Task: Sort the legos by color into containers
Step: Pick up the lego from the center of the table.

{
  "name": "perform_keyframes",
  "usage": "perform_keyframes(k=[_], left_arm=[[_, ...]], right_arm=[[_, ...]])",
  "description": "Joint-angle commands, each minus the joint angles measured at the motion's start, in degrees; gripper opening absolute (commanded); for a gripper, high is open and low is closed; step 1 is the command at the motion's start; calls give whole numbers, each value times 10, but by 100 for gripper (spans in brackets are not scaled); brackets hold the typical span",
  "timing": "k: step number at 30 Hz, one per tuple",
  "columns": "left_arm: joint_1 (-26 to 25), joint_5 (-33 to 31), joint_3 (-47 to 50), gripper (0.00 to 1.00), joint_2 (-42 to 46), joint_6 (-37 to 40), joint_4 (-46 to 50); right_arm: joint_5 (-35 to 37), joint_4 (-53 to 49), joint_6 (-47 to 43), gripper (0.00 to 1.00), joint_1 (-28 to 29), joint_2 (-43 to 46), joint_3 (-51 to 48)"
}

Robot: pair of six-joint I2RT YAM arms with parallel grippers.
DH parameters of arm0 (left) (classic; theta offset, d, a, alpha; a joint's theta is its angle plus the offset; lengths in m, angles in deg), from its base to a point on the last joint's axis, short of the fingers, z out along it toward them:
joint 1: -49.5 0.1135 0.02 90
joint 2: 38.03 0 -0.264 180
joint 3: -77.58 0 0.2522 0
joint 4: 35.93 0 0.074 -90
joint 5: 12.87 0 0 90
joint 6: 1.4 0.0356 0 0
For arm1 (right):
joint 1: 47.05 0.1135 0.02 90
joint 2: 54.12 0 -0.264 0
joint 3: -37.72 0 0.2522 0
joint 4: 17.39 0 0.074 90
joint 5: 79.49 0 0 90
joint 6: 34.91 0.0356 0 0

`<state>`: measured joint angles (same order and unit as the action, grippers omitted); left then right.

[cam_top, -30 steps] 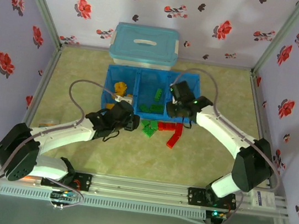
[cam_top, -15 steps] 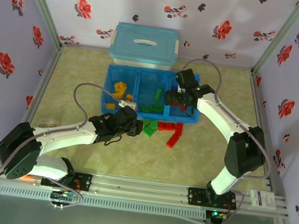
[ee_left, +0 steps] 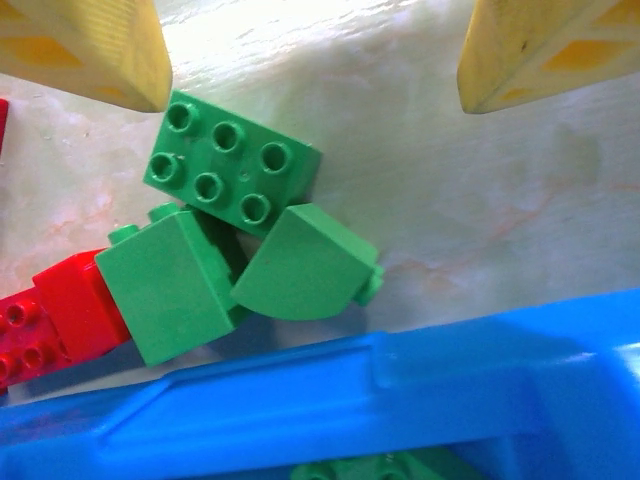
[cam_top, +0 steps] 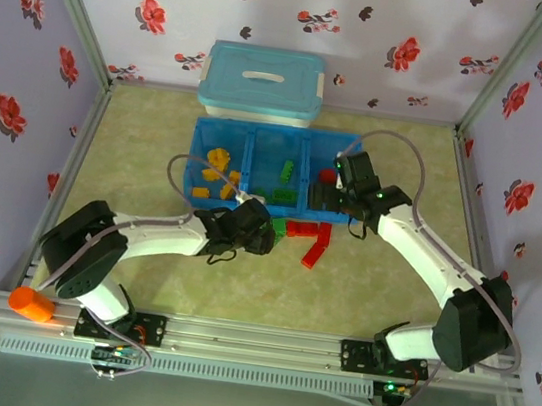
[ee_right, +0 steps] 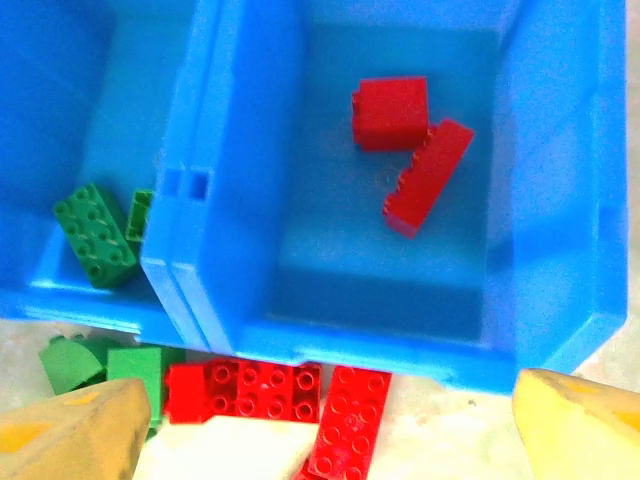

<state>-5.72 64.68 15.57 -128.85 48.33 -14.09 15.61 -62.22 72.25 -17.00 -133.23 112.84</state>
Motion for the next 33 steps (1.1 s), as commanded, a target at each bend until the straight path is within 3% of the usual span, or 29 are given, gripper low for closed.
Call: perform_keyframes(k=[1,19,27,33], left_arm=[[-8,6,-35,77,-27,-4,-6],[-15,25,-110,71,-133,27,25],[-33,4,-107,43,-126,28,44],[-43,-24,-102,39,-78,31,66]], right_arm=[[-3,19,20,94,2,18,-25],[12,33,34,95,-1,67,-88],[12,35,37,95,-2,75,-94],[14,36,40,95,-2,89,-102]])
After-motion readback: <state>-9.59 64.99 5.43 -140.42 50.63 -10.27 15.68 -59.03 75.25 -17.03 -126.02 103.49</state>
